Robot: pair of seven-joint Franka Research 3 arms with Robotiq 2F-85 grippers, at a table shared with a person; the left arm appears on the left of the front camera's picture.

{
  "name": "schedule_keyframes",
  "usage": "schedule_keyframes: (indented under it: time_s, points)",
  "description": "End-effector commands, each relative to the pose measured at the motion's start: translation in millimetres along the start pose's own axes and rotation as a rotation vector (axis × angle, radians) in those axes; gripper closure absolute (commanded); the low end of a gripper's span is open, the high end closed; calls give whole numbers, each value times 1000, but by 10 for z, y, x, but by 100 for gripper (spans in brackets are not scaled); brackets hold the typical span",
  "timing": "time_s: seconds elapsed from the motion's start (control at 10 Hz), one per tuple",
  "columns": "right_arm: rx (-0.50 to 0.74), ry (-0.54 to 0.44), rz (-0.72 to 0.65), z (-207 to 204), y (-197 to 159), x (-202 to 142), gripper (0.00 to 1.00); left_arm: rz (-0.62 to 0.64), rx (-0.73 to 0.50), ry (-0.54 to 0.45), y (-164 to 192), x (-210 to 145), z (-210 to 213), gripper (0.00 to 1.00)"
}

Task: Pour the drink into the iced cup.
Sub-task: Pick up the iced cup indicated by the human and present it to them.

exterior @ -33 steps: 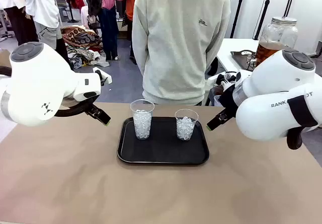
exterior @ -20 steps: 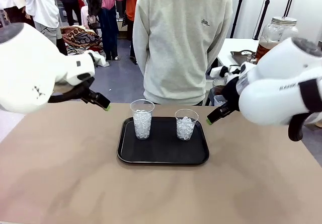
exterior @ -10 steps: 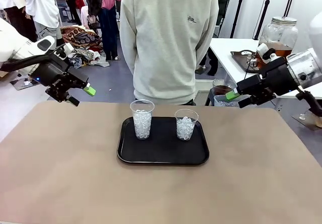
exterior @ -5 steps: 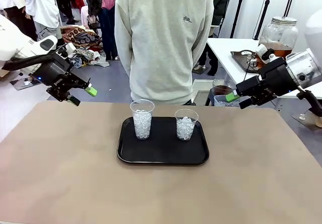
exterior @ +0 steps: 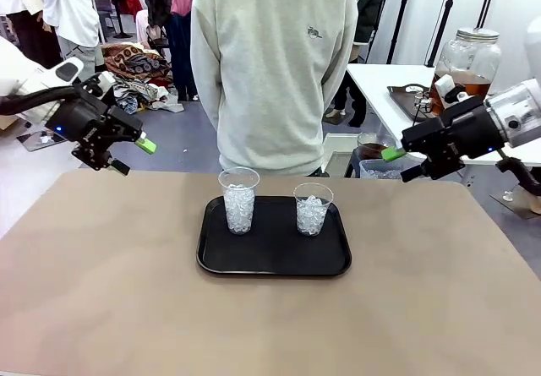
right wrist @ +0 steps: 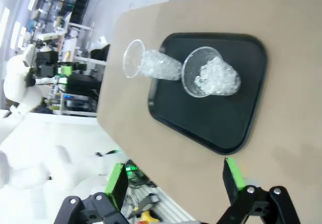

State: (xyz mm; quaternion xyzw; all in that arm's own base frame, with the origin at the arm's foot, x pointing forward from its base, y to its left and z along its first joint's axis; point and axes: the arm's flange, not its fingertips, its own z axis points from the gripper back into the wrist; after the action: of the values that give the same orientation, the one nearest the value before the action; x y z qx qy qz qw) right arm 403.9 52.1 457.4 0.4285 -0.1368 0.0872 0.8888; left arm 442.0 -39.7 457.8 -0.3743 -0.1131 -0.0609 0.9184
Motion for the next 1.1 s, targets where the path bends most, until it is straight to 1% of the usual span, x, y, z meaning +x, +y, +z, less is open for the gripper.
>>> schedule_keyframes:
  time_s: [0.0, 0.2, 0.4, 0.5, 0.7, 0.8, 1.0]
  points:
    - [100, -20, -119, 108, -128, 150, 0, 10, -120, 7, 133, 117, 59, 0]
    - [206, -17, -196, 153, -331, 186, 0, 59, -203, 16, 283, 174, 80, 0]
    - [280, -28, -264, 156, -487, 220, 0, 108, -295, 21, 445, 195, 45, 0]
    - [325, -14, -298, 135, -562, 242, 0, 132, -342, 22, 530, 199, 41, 0]
    - [395, 25, -327, 85, -680, 263, 0, 150, -437, 68, 693, 235, 7, 0]
    - [417, 41, -335, 53, -724, 264, 0, 146, -491, 118, 759, 256, -20, 0]
    - [421, 71, -340, -13, -814, 260, 0, 150, -525, 177, 844, 278, -62, 0]
